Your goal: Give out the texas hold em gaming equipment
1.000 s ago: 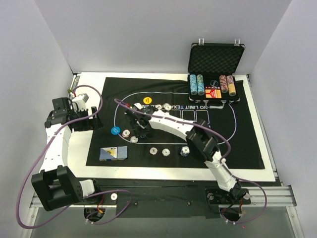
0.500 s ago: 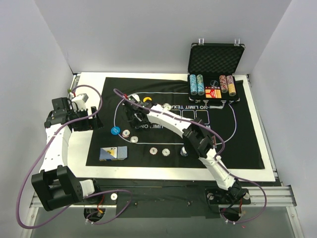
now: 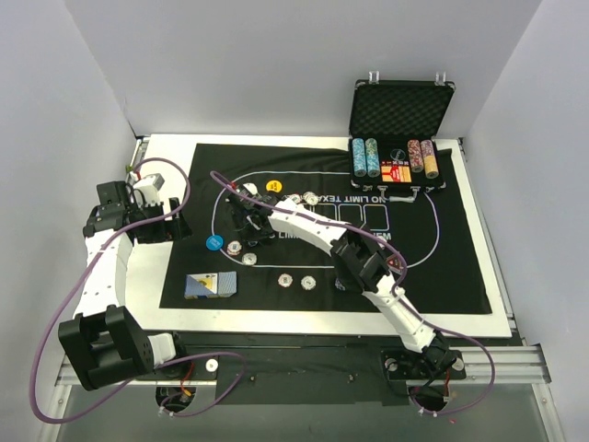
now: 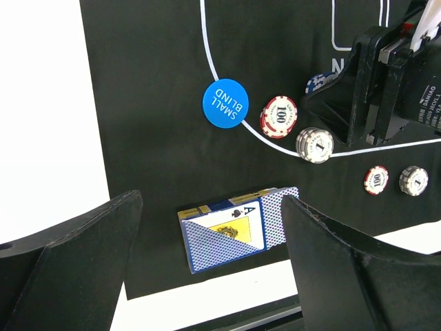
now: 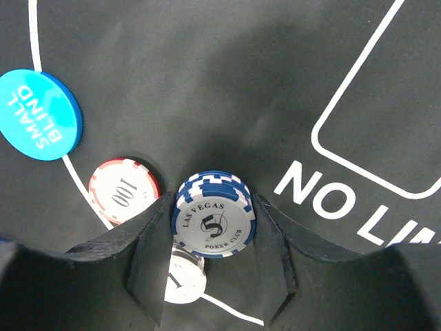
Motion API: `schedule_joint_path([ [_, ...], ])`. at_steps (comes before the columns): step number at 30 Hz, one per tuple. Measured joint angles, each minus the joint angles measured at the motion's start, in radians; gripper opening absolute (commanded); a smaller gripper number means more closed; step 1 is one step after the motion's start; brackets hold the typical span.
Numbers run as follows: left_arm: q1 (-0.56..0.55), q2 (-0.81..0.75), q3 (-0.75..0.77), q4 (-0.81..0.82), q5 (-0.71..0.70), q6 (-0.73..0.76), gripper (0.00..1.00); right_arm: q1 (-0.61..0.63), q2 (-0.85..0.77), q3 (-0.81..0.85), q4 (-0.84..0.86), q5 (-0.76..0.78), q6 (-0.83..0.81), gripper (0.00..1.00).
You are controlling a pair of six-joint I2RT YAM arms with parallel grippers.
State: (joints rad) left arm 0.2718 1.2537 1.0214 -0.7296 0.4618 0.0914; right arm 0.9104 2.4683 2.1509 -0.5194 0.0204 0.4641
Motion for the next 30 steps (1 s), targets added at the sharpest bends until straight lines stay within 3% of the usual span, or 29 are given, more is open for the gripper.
schedule_joint_path([
  [6, 0.001, 0.002, -0.001, 0.003, 0.000, 0.000, 0.93, 0.000, 0.000, -0.004, 0.003, -0.009, 0.011, 0.62],
  [15, 0.001, 0.003, -0.016, 0.016, 0.007, -0.001, 0.93, -0.016, -0.089, -0.111, 0.011, -0.002, -0.005, 0.66],
  [23, 0.003, 0.003, -0.017, 0.016, 0.008, -0.002, 0.93, -0.093, -0.463, -0.348, 0.019, 0.025, -0.046, 0.72],
  [30, 0.003, 0.003, -0.017, 0.016, 0.009, -0.003, 0.93, -0.107, -0.842, -0.742, 0.037, 0.075, -0.066, 0.80],
])
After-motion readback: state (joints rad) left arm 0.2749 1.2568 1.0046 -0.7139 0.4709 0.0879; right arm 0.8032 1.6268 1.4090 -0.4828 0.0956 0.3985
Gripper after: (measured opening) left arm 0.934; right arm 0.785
